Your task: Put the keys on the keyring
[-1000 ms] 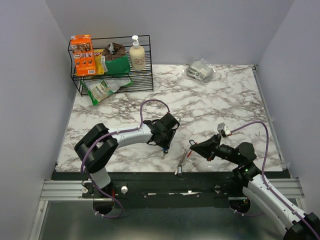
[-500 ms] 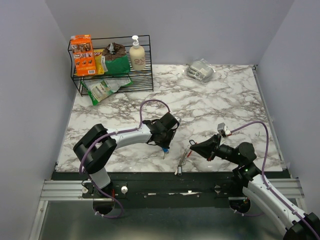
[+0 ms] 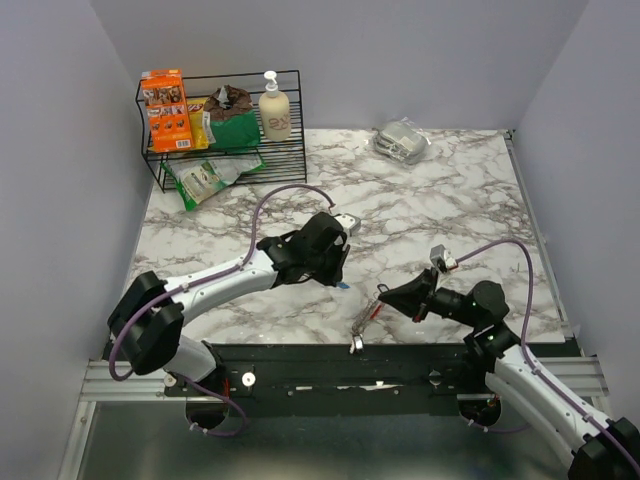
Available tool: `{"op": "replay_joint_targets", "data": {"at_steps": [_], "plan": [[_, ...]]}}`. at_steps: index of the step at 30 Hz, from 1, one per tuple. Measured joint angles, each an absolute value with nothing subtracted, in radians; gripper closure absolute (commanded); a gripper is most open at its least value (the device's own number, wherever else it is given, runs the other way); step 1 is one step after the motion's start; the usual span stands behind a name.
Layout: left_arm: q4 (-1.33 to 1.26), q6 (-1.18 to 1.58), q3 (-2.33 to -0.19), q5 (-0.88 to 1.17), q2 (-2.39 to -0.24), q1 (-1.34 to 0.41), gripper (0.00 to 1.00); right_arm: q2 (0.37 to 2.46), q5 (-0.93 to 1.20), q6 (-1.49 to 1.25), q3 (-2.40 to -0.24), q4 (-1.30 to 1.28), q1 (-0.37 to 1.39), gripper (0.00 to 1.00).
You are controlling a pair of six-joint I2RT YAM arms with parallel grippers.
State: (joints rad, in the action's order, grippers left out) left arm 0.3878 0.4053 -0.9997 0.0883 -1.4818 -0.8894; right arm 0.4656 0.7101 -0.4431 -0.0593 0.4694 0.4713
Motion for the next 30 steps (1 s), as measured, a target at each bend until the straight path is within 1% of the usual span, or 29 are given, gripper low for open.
{"op": "replay_joint_targets", "data": {"at_steps": [12,30], "plan": [[0.381,0.349,-1.000,0.111,-1.311,-0.889,1.00,0.590,0.770,-0.444,-0.117,0.482,0.471,1.00],[0.387,0.342,-1.023,0.276,-1.290,-0.891,1.00,0.675,0.789,-0.467,-0.147,0.566,0.471,1.00]]}}
